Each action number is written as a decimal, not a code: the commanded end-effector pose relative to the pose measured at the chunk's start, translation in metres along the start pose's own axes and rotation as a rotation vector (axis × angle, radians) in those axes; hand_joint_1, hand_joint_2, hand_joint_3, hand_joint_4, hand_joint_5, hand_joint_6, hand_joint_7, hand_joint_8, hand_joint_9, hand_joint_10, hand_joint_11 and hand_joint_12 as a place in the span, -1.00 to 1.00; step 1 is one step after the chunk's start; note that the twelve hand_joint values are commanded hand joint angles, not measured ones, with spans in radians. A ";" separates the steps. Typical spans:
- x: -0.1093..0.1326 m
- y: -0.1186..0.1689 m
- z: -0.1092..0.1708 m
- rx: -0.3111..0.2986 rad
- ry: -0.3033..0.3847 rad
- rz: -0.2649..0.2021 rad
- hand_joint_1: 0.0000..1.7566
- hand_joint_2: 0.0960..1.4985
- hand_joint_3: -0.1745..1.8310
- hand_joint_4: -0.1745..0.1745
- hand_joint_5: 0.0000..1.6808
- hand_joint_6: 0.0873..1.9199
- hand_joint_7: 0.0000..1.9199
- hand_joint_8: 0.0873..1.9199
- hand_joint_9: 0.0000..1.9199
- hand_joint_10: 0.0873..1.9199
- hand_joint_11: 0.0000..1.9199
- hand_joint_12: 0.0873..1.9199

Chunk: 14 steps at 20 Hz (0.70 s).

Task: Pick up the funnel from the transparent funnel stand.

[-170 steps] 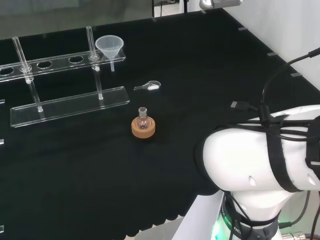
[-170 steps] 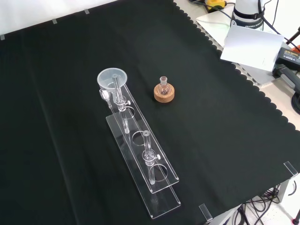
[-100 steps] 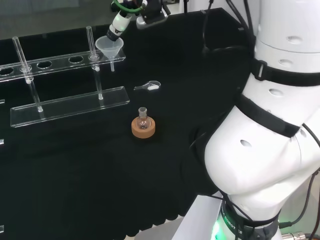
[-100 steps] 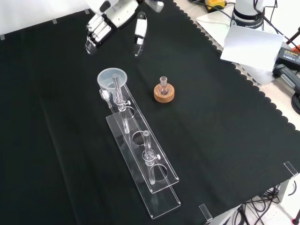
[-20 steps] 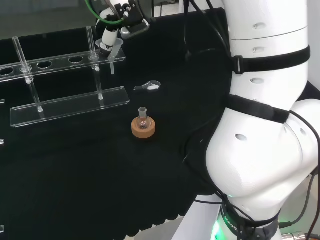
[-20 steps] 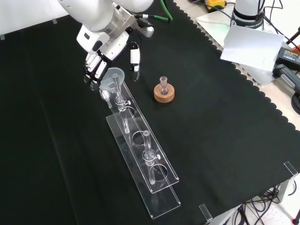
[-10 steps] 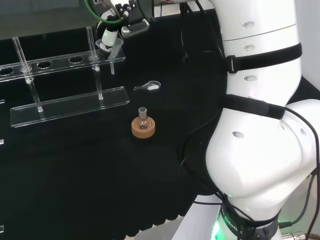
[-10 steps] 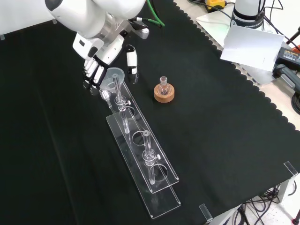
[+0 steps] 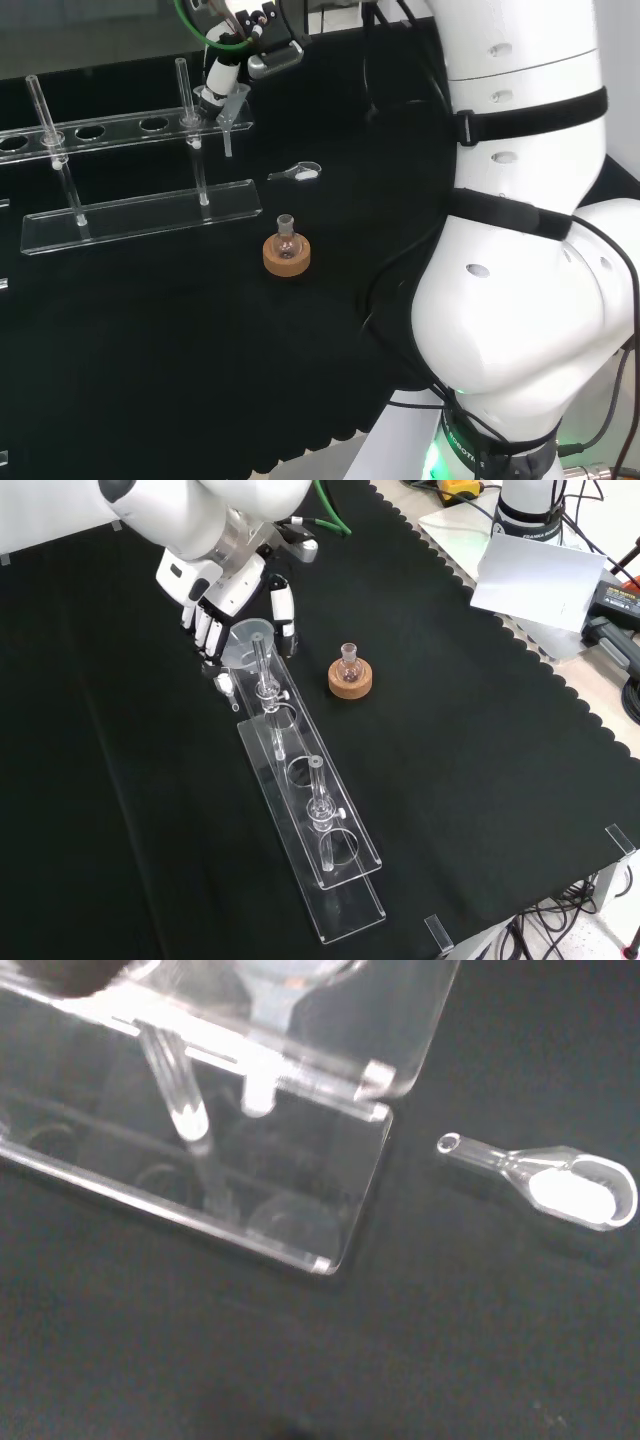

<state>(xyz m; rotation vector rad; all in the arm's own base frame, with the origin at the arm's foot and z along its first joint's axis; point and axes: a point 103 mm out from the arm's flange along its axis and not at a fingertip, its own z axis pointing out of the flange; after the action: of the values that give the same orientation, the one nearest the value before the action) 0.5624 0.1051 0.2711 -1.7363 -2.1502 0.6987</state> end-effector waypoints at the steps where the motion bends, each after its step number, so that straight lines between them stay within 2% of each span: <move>1: 0.007 -0.024 -0.014 -0.354 -0.114 0.102 -0.16 0.23 -1.00 -0.02 -0.08 -0.45 -0.11 -0.35 0.06 -0.58 -0.44 0.38; 2: 0.009 -0.029 -0.019 -0.385 -0.132 0.101 -0.15 0.25 -1.00 -0.01 -0.05 -0.37 -0.08 -0.35 0.09 -0.59 -0.41 0.36; 4: 0.012 -0.037 -0.027 -0.408 -0.167 0.101 -0.13 0.27 -1.00 0.00 -0.02 -0.28 -0.06 -0.34 0.13 -0.60 -0.37 0.34; 11: 0.013 -0.070 -0.055 -0.397 -0.196 0.119 -0.11 0.29 -1.00 0.07 0.02 -0.21 -0.03 -0.33 0.17 -0.60 -0.31 0.29; 14: 0.013 -0.088 -0.062 -0.419 -0.205 0.137 -0.11 0.30 -1.00 0.07 0.02 -0.21 -0.03 -0.33 0.18 -0.60 -0.29 0.29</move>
<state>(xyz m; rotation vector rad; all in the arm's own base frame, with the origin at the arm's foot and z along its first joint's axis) 0.5209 0.1056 0.3115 -1.9860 -2.3812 0.5860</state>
